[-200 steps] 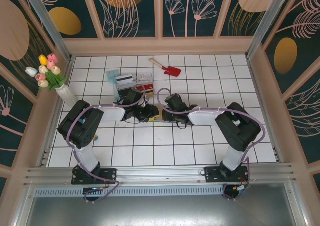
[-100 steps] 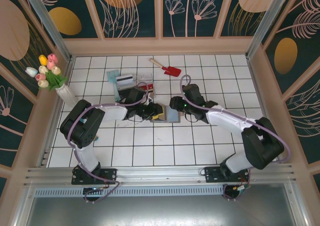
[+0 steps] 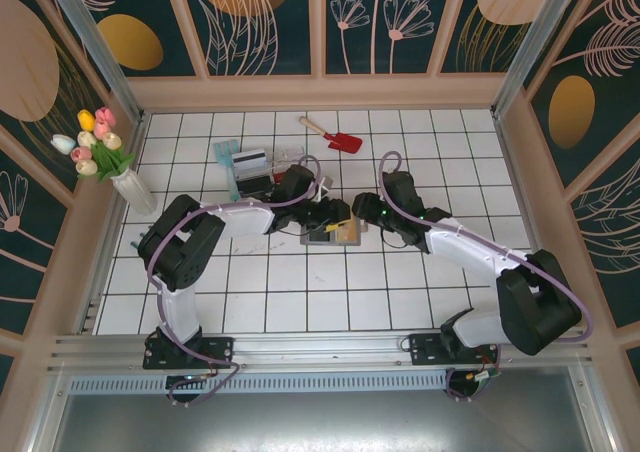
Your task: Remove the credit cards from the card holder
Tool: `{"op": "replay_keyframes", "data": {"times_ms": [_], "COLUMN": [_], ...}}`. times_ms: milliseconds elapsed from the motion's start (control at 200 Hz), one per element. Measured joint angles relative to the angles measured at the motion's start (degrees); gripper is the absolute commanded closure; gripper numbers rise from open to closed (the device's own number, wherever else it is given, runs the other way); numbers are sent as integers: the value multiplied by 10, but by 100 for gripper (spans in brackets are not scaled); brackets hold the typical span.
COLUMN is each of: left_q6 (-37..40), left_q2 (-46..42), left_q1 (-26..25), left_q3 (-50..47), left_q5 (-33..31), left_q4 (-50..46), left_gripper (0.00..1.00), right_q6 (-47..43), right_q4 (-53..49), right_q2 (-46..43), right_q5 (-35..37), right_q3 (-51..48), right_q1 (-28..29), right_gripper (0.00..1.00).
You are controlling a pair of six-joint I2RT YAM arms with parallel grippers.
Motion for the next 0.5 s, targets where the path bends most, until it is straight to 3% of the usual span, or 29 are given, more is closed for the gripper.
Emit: {"op": "replay_keyframes", "data": {"times_ms": [310, 500], "left_q6": [-22, -39], "left_q2": [-33, -33], "left_q1": [10, 11], "left_q3": [-35, -40], "left_q5": [-71, -101], "left_q4": [-12, -15], "left_gripper": [71, 73], "right_q6": [16, 28], "right_q4": [4, 11], "right_q2": [26, 69], "right_q5": [-35, -62], "right_q3": [-1, -1], "right_q1": [0, 0], "right_gripper": [71, 78]}}
